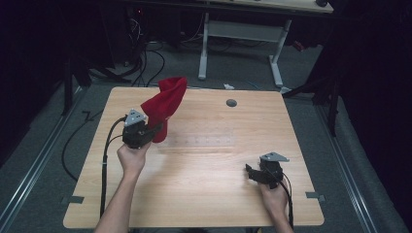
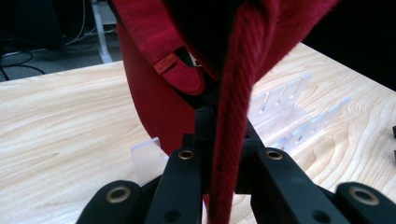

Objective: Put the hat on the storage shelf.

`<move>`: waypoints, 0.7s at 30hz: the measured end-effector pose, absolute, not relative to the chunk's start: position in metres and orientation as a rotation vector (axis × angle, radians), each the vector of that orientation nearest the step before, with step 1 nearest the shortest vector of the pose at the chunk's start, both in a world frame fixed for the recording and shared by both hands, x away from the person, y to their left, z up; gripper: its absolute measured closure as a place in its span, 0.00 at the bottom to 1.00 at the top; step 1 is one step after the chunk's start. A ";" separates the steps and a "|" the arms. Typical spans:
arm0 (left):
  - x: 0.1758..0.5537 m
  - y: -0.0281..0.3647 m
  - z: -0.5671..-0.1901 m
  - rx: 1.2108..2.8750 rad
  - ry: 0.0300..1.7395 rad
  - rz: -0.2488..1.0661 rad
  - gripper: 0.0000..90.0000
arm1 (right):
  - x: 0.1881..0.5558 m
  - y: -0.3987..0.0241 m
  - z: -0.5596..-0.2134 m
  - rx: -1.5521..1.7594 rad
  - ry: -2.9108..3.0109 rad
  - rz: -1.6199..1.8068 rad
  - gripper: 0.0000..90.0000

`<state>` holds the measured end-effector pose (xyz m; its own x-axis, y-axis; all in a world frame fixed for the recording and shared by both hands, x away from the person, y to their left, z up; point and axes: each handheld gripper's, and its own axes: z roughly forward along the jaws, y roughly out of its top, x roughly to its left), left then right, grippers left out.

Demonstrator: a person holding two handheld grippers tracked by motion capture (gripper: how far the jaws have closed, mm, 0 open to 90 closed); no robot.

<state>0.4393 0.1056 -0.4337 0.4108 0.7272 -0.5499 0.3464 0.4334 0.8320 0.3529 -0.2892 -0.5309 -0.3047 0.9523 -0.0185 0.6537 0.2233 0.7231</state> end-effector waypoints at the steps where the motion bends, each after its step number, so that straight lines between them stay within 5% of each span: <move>1: 0.438 0.106 -0.434 1.158 1.185 0.321 0.94 | 0.353 -0.289 -0.531 1.480 2.038 0.856 0.36; 21: 0.431 0.115 -0.461 1.159 1.268 0.271 0.93 | 0.353 -0.289 -0.531 1.477 2.040 0.856 0.36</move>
<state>0.4307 0.1150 -0.4607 0.3509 0.7207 -0.5978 0.4141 0.4532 0.7894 0.3529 -0.2892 -0.5309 -0.3045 0.9523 -0.0182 0.6542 0.2229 0.7227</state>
